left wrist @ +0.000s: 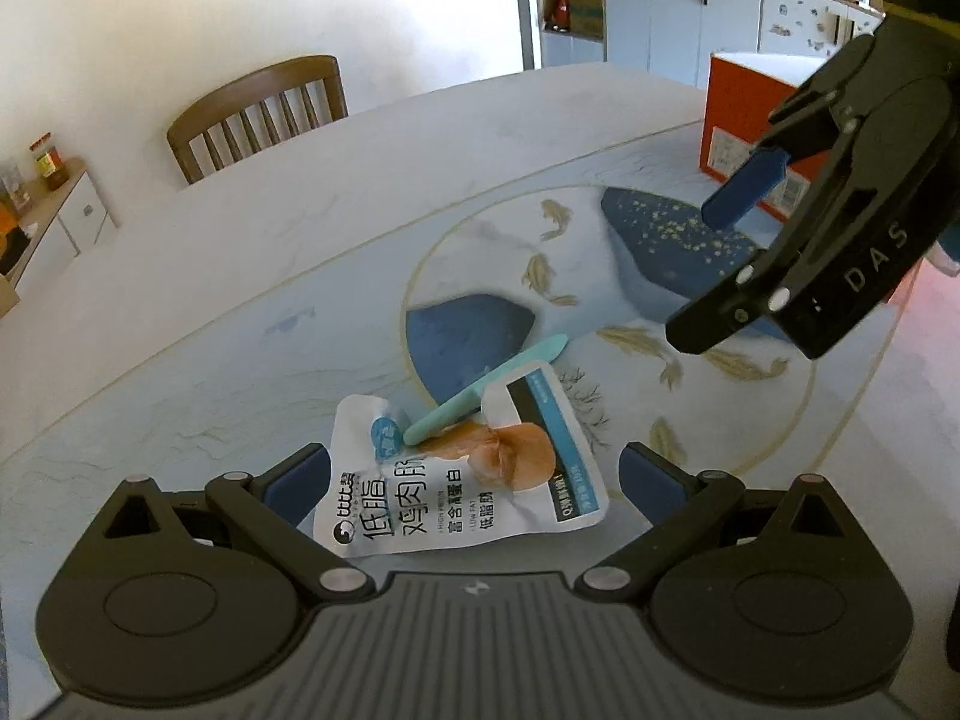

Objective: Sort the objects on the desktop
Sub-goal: 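Grasp the chicken snack pouch with the left tool while the right tool grasps the teal toothbrush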

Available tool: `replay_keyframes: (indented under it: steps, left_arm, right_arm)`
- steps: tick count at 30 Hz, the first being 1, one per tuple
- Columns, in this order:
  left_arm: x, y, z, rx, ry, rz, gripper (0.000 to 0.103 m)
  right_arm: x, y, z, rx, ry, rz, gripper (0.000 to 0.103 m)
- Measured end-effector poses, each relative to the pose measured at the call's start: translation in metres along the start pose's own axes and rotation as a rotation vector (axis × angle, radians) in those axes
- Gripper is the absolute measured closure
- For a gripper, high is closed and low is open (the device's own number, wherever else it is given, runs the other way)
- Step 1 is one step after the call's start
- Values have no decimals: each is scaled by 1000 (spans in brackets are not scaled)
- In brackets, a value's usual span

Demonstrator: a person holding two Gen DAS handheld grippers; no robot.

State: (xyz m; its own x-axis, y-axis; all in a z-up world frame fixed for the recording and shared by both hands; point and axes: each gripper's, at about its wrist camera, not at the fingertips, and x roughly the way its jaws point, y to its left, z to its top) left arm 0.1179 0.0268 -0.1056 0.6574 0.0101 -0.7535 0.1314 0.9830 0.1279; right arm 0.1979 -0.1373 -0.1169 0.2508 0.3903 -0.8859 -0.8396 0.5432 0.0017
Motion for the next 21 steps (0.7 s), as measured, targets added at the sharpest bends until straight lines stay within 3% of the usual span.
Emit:
replay_keyframes:
  steps: [10,21]
  left_arm:
    - [12,-6,-3,56,-10,48,0]
    - [19,10,-6,22,1,39,0]
  right_arm:
    - [16,0,6,-4,21,20,19]
    - [47,13,24,-142,30,73,41]
